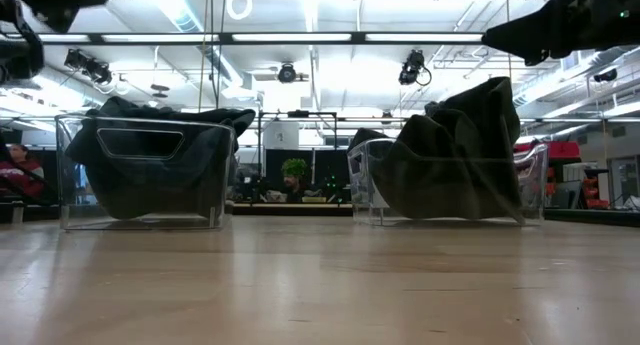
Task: Pick & Place hat
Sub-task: Return to Home Position
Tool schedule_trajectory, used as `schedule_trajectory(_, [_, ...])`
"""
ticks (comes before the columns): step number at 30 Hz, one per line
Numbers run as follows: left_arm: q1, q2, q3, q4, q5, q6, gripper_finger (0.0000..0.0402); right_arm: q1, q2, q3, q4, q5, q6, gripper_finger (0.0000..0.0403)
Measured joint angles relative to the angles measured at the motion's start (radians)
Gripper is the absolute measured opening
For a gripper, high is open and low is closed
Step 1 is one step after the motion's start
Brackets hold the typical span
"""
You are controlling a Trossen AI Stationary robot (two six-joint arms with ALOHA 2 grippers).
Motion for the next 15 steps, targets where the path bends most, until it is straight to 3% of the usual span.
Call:
schedule_trajectory(3, [0.035,0.03,0.0,0.095,0.098,0.288,0.0154,-0.023,0.0,0.0,-0.004,-0.039,-0.003,0.0116])
schedule_trajectory(8, [0.089,-0.004,0.0,0.197,0.154,0.533,0.0154,-0.059,0.0,0.0,-0.006,-0.13,-0.001,0.0116])
schedule_trajectory(13, [0.188,-0.067,0.001,0.34,0.432,0.753,0.0154,-0.089,0.0,0.0,-0.016,-0.143,0.007,0.0117])
schedule_trajectory(15, [0.239,-0.081,0.001,0.341,0.492,0.774,0.0154,-0.096,0.0,0.0,-0.027,-0.144,0.007,0.0117])
